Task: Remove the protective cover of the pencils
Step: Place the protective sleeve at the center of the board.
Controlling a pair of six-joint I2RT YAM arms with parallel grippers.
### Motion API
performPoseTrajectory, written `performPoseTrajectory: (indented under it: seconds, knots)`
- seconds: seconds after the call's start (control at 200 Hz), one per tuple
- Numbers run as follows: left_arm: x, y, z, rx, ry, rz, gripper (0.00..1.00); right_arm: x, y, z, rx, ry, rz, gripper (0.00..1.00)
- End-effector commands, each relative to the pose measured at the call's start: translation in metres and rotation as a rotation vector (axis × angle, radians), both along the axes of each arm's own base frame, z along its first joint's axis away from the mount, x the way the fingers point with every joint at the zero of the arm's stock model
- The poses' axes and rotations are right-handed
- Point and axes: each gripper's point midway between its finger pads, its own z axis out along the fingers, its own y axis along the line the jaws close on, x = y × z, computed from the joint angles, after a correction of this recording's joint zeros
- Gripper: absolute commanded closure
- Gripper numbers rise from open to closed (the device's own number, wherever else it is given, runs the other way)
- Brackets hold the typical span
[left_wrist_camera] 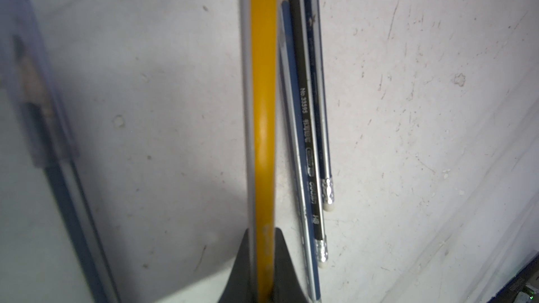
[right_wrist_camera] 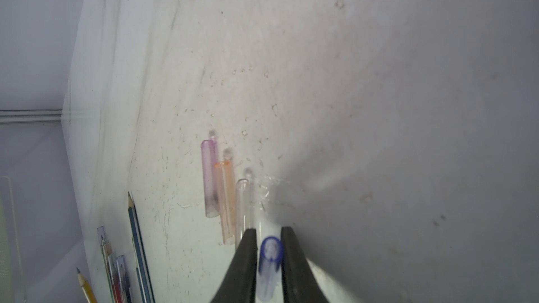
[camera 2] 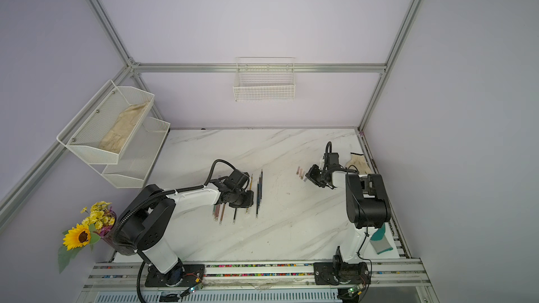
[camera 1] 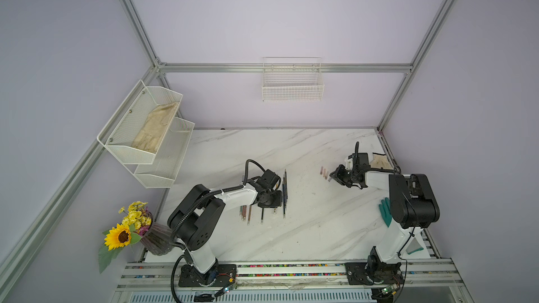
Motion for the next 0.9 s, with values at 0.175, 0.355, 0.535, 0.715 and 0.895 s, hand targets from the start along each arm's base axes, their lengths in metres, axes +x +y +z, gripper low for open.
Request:
performPoseTrajectory:
  seconds: [0.175, 0.355, 0.535, 0.715, 0.895]
  knots:
    - [-0.005, 0.002, -0.006, 0.005, 0.016, -0.024, 0.87, 0.000, -0.003, -0.009, 0.001, 0.012, -0.005, 0.76]
    - [-0.005, 0.003, -0.004, 0.009, 0.011, -0.023, 0.80, 0.000, -0.002, -0.010, 0.009, 0.011, -0.001, 0.76]
    - [-0.004, 0.004, 0.001, 0.003, 0.000, -0.019, 0.80, -0.001, -0.001, -0.012, 0.015, 0.017, 0.005, 0.76]
    - [-0.003, 0.004, 0.008, -0.006, -0.013, -0.013, 0.80, -0.001, 0.002, -0.010, 0.030, 0.009, 0.015, 0.75]
    - [-0.003, -0.006, 0.021, -0.070, -0.027, -0.028, 0.80, -0.001, 0.007, -0.009, 0.060, 0.002, 0.031, 0.74]
